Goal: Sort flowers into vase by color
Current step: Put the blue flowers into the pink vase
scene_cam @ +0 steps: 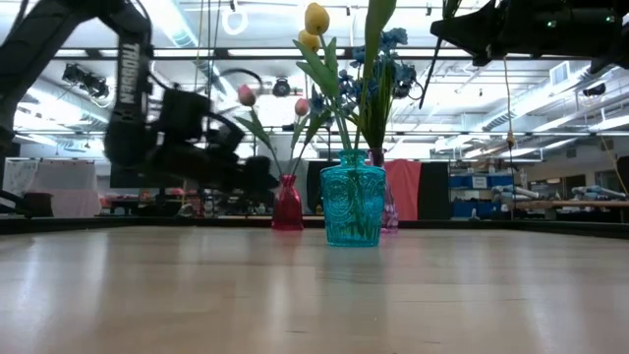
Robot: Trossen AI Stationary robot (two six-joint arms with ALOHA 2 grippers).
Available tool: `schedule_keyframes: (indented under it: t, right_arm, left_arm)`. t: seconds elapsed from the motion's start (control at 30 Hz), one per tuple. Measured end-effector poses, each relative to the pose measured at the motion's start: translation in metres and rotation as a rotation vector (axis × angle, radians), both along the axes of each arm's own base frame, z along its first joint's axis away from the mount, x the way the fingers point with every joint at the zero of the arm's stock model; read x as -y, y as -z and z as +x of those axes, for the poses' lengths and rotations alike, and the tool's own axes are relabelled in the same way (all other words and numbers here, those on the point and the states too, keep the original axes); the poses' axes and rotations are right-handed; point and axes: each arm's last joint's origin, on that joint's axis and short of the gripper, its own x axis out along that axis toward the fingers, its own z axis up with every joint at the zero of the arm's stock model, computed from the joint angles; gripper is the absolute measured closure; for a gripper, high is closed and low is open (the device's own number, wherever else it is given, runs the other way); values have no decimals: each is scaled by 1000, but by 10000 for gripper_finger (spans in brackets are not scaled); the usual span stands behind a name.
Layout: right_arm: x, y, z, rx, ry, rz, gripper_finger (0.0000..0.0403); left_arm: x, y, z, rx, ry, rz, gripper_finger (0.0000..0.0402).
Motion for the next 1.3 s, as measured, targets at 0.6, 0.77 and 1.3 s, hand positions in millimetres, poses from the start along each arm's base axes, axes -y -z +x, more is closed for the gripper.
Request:
schedule_keyframes:
  t: [0.6,0.77,1.3]
  right_arm:
    - [8,-3,-10,6,105,16,367]
    - [7,-3,-9,5,65,25,367]
    - [6,-3,-9,11,24,36,367]
  left_arm:
    - [134,4,31,-39,838,-116,72]
    - [153,-2,54,-71,821,-116,58]
    - [160,1,88,-29,863,-190,6]
